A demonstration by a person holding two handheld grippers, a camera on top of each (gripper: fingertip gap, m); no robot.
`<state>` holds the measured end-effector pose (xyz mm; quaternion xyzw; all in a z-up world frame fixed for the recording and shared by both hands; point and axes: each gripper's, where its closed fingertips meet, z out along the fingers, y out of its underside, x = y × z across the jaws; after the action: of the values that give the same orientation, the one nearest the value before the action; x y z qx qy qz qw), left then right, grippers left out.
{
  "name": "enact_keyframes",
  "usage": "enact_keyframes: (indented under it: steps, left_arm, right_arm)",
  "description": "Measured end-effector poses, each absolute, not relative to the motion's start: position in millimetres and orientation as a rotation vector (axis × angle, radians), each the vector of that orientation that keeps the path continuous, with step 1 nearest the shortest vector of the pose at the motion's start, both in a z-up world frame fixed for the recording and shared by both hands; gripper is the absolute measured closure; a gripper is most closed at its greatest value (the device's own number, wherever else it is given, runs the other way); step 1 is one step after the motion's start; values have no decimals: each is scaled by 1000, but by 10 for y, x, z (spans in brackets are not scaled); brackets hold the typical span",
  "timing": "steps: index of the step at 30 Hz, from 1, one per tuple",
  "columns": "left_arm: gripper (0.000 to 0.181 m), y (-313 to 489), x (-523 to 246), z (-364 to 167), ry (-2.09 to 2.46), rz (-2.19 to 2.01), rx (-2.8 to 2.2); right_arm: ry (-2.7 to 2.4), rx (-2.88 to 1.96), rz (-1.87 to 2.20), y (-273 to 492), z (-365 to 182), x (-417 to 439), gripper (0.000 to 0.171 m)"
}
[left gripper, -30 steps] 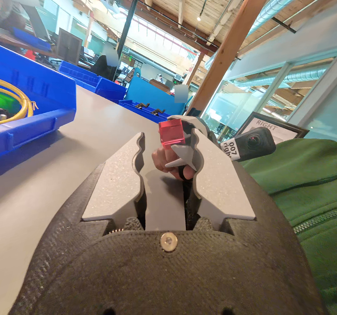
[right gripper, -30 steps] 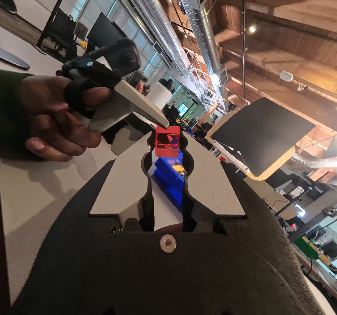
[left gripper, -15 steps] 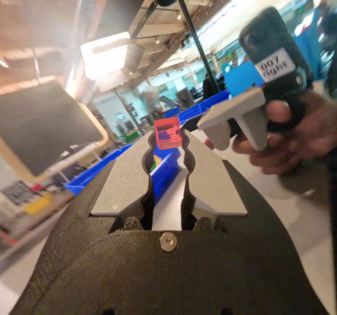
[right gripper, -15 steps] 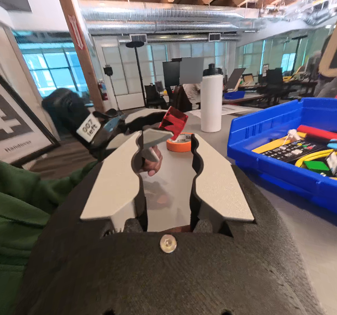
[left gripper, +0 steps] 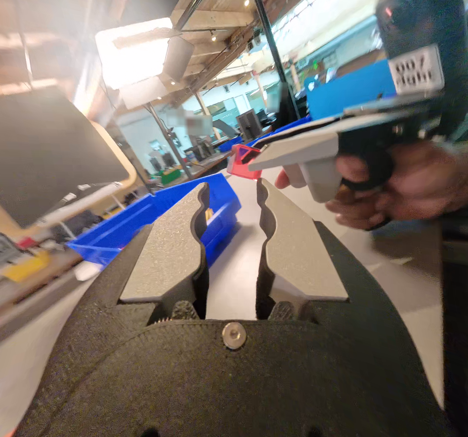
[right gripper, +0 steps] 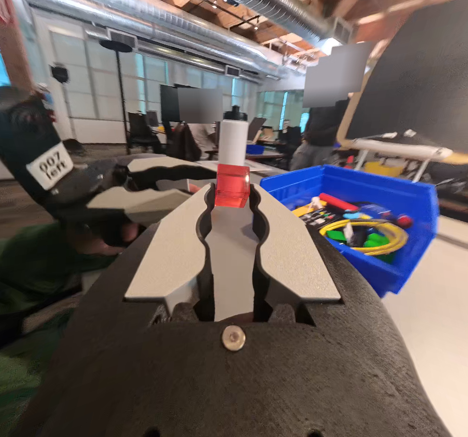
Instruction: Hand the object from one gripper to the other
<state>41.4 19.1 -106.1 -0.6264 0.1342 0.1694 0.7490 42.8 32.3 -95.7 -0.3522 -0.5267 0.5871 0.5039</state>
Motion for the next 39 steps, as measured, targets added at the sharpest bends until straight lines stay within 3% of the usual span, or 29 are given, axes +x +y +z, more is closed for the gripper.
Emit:
enact_keyframes:
  steps: [11,15,17,20,27,30,39]
  left_arm:
    - [118,137,566,-1086,50,-585,-1433]
    - [130,102,538,-1070,21,-678,-1409]
    - [152,58,578,-1038,58,-694,-1385]
    - [153,52,557,-1031,94,-569,-1390]
    - [153,88,395,-938,268,321,-1314]
    - [153,55,404,-869,300,467,-1252]
    - [153,160,530,-999,481,766,-1249]
  right_arm:
    - [-1285,-493,938,87,-978,454,144]
    - [-1304,-409,871,-18,-1013,463,143]
    - [-1312,-406,859,-28,-1030,459,143]
    - [-1324,-471,952,-9,-1025,463,142]
    - [-1438,-799,1474,42,-1091,434,124]
    - [-1431,-859,1646,44,-1050,467,118]
    - [-1411,-1049,1924,105,-1073,446,119]
